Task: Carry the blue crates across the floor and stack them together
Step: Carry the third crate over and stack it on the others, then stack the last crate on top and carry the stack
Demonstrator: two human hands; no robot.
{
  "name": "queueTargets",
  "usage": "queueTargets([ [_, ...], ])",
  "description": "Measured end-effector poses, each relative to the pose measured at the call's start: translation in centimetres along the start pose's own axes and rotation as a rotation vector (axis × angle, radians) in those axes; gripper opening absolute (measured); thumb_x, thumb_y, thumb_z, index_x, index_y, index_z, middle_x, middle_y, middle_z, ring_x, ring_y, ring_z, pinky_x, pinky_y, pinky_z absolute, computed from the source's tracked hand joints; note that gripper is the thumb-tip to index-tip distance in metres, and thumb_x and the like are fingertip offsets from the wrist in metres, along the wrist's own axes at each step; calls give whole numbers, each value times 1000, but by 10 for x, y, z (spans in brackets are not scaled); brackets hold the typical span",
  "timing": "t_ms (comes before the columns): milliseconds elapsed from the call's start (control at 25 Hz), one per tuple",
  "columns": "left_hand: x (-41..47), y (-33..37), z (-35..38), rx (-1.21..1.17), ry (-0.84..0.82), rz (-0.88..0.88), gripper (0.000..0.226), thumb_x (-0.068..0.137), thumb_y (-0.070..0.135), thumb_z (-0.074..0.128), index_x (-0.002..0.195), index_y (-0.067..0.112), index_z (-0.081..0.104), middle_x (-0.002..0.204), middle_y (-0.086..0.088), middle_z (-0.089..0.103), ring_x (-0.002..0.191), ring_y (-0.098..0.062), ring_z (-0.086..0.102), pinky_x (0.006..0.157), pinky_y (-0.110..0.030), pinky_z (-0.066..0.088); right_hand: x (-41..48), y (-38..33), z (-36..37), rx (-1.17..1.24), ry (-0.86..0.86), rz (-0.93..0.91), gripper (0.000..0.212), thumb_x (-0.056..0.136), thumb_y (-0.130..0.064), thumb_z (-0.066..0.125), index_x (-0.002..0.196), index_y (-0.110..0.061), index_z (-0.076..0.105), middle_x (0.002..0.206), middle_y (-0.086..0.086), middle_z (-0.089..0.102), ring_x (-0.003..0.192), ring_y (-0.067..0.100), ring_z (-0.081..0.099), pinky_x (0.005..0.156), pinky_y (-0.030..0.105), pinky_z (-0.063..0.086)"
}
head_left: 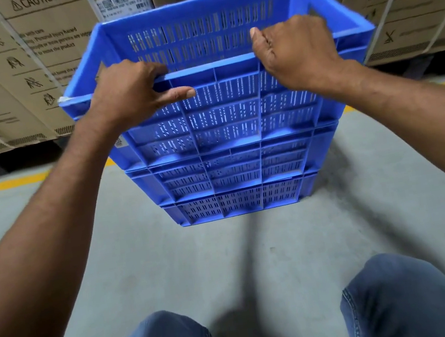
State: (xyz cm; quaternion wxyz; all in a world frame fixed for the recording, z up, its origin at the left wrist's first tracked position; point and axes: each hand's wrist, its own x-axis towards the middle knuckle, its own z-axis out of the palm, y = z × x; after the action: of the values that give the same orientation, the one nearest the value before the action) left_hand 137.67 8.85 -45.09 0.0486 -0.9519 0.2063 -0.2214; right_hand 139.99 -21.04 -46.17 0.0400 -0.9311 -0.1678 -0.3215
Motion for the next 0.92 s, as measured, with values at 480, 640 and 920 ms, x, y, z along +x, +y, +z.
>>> queueTargets([
  [480, -3, 14, 7, 10, -96, -88, 67, 88, 83, 35, 73, 18, 39, 56, 1, 35, 53, -31, 44, 54, -32, 29, -3, -6, -1, -43, -169, 61, 58, 106, -43, 22, 79, -11, 63, 73, 18, 66, 64, 39, 58, 55, 36, 29],
  [640, 1, 19, -40, -358, -313, -237, 65, 90, 78, 40, 97, 17, 62, 83, -6, 66, 84, -32, 63, 80, -43, 50, 8, -12, -54, 101, -420, 97, 41, 106, -37, 31, 98, -10, 61, 101, 16, 68, 99, 36, 58, 81, 44, 38],
  [920, -3, 93, -228, -695, -155, -551, 38, 97, 40, 60, 126, 16, 59, 120, 2, 67, 112, -23, 62, 95, -44, 49, 1, -20, -238, 311, -481, 373, 27, 102, -28, 44, 100, -11, 64, 104, 13, 67, 105, 35, 55, 86, 43, 39],
])
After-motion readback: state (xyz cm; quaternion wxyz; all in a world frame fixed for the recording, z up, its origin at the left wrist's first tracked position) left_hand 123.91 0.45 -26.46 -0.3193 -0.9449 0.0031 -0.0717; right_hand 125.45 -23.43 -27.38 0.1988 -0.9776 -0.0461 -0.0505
